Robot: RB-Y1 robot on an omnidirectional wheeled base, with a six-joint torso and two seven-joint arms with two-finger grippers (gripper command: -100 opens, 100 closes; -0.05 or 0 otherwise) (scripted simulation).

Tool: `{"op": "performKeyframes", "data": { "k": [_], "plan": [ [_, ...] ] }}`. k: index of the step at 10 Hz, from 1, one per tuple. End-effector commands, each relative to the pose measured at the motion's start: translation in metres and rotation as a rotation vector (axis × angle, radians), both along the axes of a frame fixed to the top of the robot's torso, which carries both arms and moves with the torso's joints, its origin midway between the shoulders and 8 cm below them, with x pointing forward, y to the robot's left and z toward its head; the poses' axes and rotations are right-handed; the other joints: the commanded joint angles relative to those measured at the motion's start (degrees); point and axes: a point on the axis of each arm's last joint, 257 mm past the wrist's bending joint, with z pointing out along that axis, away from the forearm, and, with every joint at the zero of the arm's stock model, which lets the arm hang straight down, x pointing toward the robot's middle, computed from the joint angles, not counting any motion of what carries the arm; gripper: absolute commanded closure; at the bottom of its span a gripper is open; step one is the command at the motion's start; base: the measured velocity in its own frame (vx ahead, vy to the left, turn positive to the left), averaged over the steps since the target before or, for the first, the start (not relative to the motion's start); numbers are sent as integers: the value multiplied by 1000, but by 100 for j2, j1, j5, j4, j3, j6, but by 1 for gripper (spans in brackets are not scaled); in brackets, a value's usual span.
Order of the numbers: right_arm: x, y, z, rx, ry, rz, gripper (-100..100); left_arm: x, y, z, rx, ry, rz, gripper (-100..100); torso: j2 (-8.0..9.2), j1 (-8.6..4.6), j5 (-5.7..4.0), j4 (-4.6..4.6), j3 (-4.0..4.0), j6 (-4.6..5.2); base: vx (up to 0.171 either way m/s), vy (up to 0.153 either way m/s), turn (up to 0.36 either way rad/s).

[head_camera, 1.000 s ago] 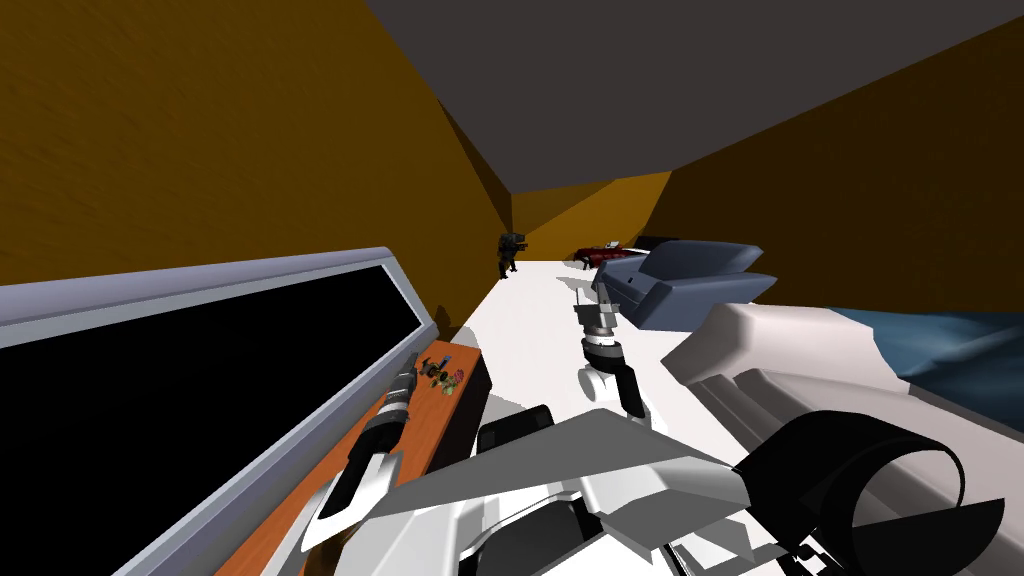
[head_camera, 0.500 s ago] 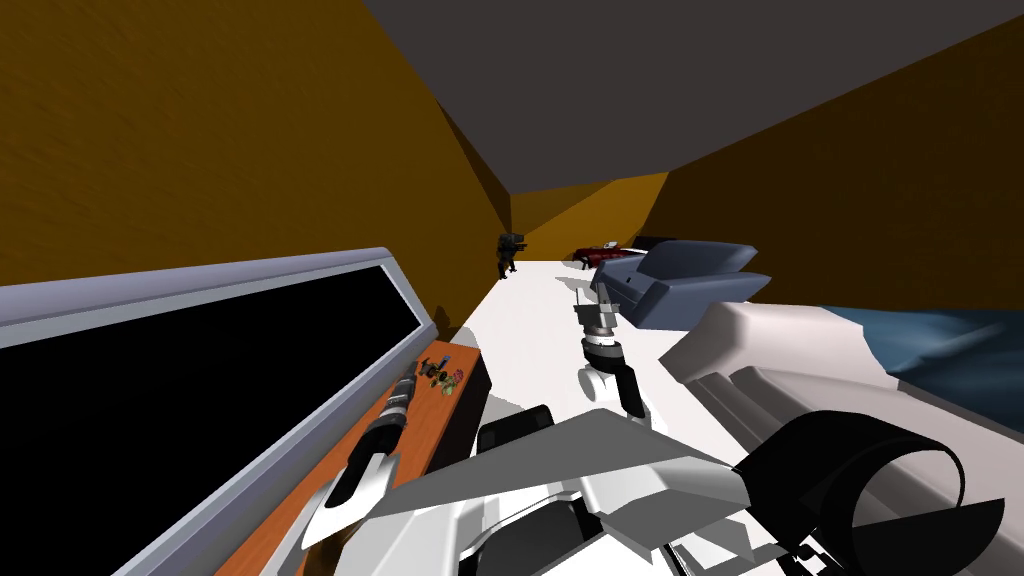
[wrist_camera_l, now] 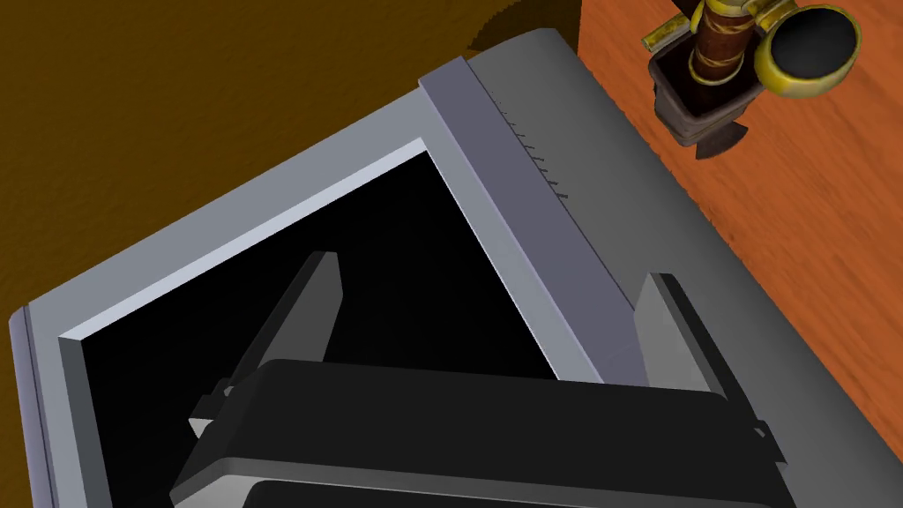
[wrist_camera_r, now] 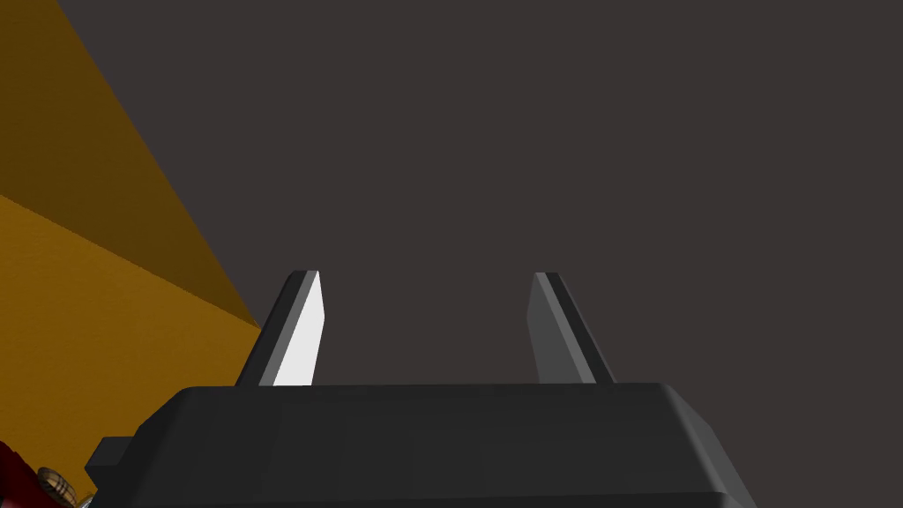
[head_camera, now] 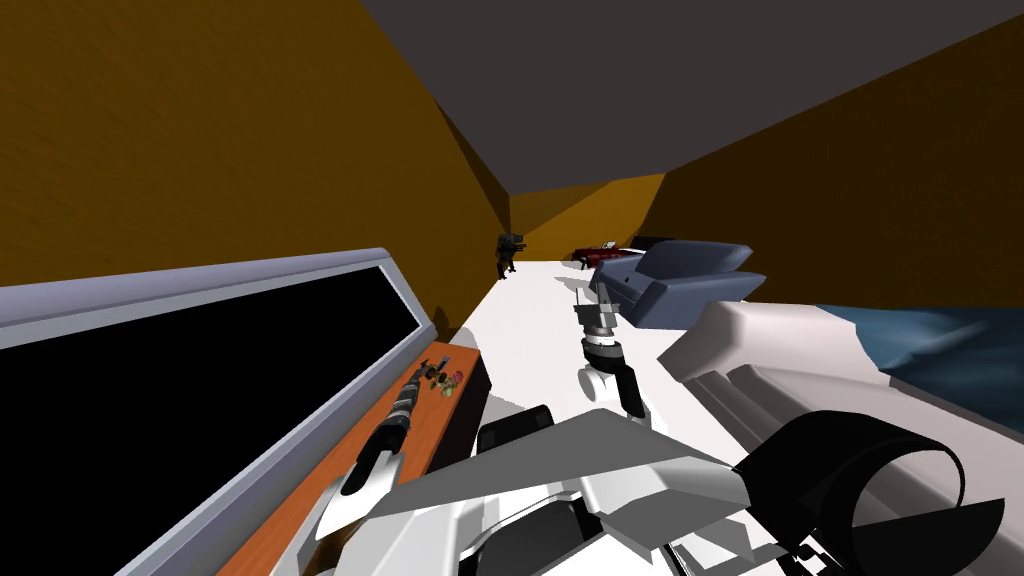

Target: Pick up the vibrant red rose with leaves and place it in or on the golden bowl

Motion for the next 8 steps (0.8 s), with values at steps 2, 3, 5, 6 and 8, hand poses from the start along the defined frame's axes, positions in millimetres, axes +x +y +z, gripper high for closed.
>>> {"op": "performKeyframes", "data": {
  "k": [2,3,5,6,8],
  "plan": [
    [0,0,0,0,0,0,0,-7,2,-30,-15,76,14,-100,-3,2,0,0,-2,0,21,9,-22],
    [0,0,0,0,0,0,0,-10,1,-43,-23,105,18,-100,-3,1,0,-1,-2,0,23,10,-23],
    [0,0,0,0,0,0,0,-16,-5,-68,-43,163,27,-100,-5,1,0,-1,-3,0,28,11,-27],
    [0,0,0,0,0,0,0,-20,-8,-81,-55,191,30,-100,-6,1,0,-1,-4,0,33,11,-32],
    [0,0,0,0,0,0,0,-27,-18,-104,-80,244,36,-100,-8,2,0,-2,-5,0,29,16,-25]
  ]
}}
